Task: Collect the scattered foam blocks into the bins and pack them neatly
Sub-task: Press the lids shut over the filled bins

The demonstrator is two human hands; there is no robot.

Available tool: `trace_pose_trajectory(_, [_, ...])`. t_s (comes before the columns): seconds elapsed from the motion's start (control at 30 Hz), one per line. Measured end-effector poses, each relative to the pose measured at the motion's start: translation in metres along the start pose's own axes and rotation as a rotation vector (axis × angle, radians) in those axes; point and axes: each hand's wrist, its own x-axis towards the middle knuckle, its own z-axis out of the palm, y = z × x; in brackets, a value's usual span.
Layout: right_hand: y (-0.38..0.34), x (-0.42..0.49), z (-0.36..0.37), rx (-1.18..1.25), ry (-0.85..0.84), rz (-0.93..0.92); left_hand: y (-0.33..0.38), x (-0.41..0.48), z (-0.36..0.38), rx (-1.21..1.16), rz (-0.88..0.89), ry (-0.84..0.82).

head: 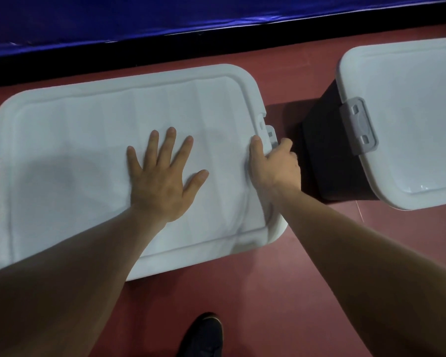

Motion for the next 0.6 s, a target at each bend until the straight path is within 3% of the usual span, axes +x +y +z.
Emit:
trace_pose_trajectory(0.17, [0.004, -0.009, 0.002, 0.02, 0.169, -0.16, 0.001, -0.001, 0.0, 0.001, 0.001, 0.007])
trace_pose_trajectory(0.4, [0.002, -0.015, 0.0, 0.011, 0.086, -0.175, -0.002, -0.005, 0.001, 0.006, 0.009, 0.019])
trace_pose_trajectory(0.6, [0.008, -0.017, 0.007, -0.112, 0.134, -0.282, 0.0, -0.006, 0.004, -0.009, -0.002, 0.022])
